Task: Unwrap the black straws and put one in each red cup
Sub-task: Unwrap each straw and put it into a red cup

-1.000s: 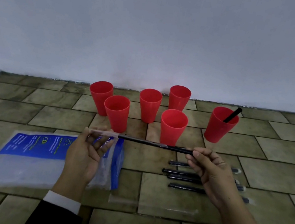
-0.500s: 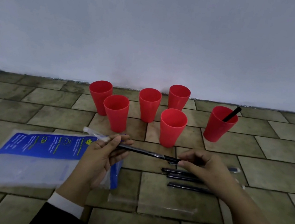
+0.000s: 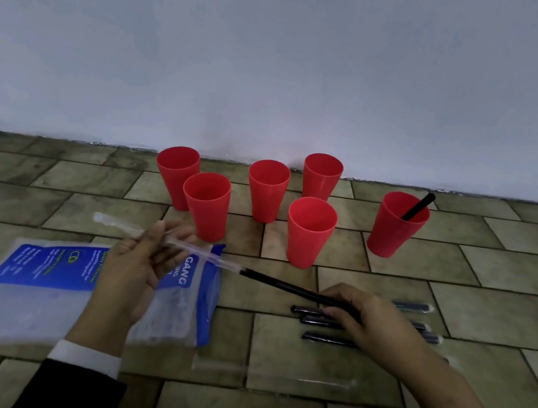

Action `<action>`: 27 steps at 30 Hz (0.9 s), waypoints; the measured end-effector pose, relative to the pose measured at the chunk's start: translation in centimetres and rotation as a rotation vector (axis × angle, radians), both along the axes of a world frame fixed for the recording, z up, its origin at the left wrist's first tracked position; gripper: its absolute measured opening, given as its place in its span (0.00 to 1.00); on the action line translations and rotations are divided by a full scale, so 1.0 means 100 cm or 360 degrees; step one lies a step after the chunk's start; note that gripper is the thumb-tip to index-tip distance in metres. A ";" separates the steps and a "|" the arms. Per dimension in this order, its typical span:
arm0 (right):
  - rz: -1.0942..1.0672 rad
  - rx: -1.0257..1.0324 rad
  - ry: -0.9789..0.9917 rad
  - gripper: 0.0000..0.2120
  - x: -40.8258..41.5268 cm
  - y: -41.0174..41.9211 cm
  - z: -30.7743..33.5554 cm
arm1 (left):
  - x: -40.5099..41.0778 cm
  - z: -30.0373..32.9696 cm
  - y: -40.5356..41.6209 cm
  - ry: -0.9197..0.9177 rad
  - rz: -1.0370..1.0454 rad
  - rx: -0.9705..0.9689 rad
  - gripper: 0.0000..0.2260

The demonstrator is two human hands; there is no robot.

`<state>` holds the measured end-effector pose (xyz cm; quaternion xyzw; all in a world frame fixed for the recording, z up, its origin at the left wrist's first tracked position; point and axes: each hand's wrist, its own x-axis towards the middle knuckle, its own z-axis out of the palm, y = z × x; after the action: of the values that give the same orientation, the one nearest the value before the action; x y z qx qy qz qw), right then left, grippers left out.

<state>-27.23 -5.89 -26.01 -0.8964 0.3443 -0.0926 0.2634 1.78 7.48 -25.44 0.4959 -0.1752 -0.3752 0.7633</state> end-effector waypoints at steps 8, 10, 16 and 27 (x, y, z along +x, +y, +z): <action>-0.0488 0.0470 -0.0987 0.07 -0.016 -0.001 0.003 | -0.008 -0.023 0.031 0.0123 0.0122 0.0201 0.13; -0.0451 0.0406 -0.1233 0.08 -0.004 -0.004 0.020 | -0.026 -0.024 0.030 0.0102 0.0020 0.0231 0.14; -0.0493 0.0039 -0.1375 0.04 0.038 -0.033 0.057 | -0.052 -0.017 0.021 0.0074 -0.0081 0.0150 0.16; -0.0271 -0.0061 -0.0720 0.13 0.067 -0.061 0.041 | -0.079 -0.018 0.029 -0.0027 -0.0260 0.0378 0.12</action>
<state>-20.50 -11.95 -21.89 -0.8253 0.3491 -0.3195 0.3081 -6.09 10.38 -27.24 0.5698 -0.1758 -0.4500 0.6647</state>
